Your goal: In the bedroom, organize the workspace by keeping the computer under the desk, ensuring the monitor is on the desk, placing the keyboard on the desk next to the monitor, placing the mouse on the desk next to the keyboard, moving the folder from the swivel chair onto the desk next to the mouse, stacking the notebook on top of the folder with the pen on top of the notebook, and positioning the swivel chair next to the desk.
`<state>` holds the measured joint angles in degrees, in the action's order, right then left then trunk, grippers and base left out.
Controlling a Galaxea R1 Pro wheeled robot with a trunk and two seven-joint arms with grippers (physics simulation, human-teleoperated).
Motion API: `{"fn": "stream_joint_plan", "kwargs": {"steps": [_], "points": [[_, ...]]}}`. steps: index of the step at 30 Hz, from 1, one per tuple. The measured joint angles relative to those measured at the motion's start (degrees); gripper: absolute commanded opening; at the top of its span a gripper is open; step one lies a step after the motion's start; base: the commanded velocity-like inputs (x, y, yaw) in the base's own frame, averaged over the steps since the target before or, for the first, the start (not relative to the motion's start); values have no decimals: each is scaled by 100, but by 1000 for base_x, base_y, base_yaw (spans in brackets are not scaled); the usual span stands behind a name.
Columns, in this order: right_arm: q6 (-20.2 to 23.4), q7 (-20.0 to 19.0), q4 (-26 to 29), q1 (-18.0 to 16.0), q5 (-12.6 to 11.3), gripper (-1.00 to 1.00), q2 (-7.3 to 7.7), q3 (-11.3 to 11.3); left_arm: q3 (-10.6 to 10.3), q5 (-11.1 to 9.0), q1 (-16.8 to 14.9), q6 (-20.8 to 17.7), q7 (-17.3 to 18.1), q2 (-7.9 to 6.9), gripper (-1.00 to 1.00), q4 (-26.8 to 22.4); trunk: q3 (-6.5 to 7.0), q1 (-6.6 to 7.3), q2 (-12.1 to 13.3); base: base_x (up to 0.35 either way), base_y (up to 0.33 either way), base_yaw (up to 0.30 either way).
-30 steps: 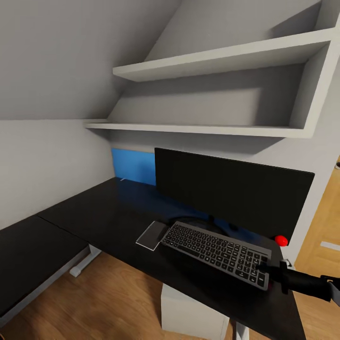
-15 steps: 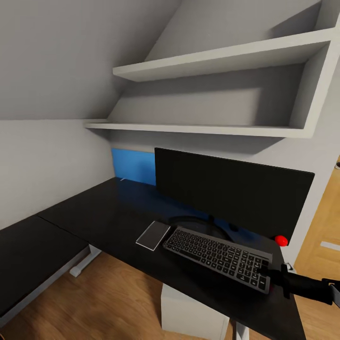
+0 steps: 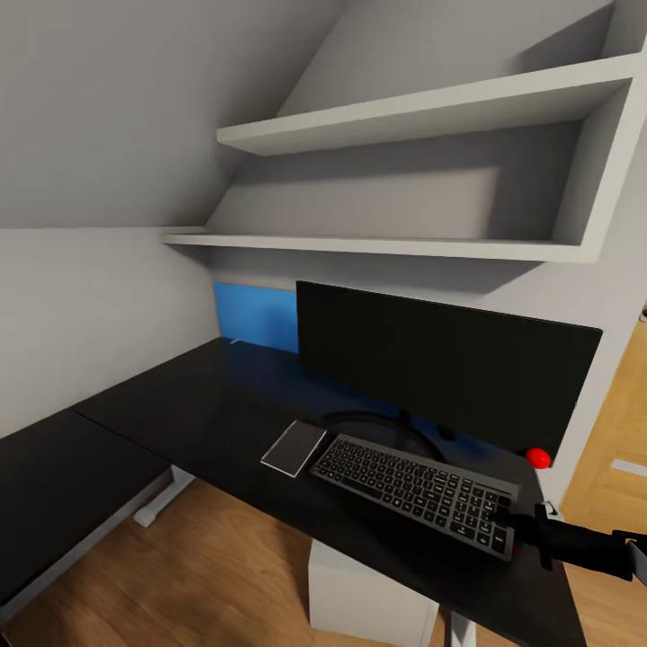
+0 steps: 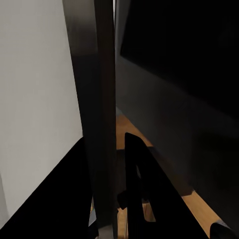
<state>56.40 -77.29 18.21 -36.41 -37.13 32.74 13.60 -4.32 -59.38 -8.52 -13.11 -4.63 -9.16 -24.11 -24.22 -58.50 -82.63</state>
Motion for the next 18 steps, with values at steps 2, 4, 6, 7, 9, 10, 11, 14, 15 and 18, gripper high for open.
{"fn": "stream_joint_plan", "kwargs": {"steps": [2, 4, 6, 7, 9, 10, 11, 14, 15, 18], "points": [[0, 0, 0, 0, 1, -100, 0, 1, -3, 1, 0, 0, -2, 0, 100, 1, 0, 0, 0, 0, 77, 0], [0, -1, 0, 0, 1, -100, 0, -2, -4, 1, 0, 0, -5, 0, 100, 1, 0, 0, 0, 0, 39, 0], [0, -1, 0, -1, 1, -100, 0, -5, -5, -1, 0, 0, -2, 1, 100, 1, 0, 0, 0, 0, 20, 0], [0, -1, 0, -1, 1, -100, 0, -5, -5, -3, 0, -2, -1, 1, 100, 1, 0, 0, 0, 0, 11, 0], [1, -1, 0, -1, 0, -100, 0, -11, -5, -5, 0, -3, 0, 1, 100, 1, 0, 0, 0, 0, 8, 0], [1, -1, 0, -1, 2, -100, 0, -12, -5, -5, 0, -2, 0, 1, 100, 1, 0, 0, 0, 0, 5, 0], [0, -1, 0, -1, 3, -100, 0, -15, -5, -4, 0, -1, 1, 1, 100, 1, 0, 0, 0, 0, 4, 0], [2, -1, 0, -1, 3, -100, 4, -20, -5, -2, 0, -2, 1, 0, 100, 1, 0, 0, 0, -4, 2, 0], [1, -1, 0, -1, 4, -100, 3, -19, -5, -2, 0, -3, 1, 0, 100, 1, 0, 0, 0, -35, 1, 0], [1, 4, 0, -1, 2, -100, 3, -23, -5, -4, 0, -6, -3, -4, 100, 1, 0, -1, 0, -77, 0, 0]]}}
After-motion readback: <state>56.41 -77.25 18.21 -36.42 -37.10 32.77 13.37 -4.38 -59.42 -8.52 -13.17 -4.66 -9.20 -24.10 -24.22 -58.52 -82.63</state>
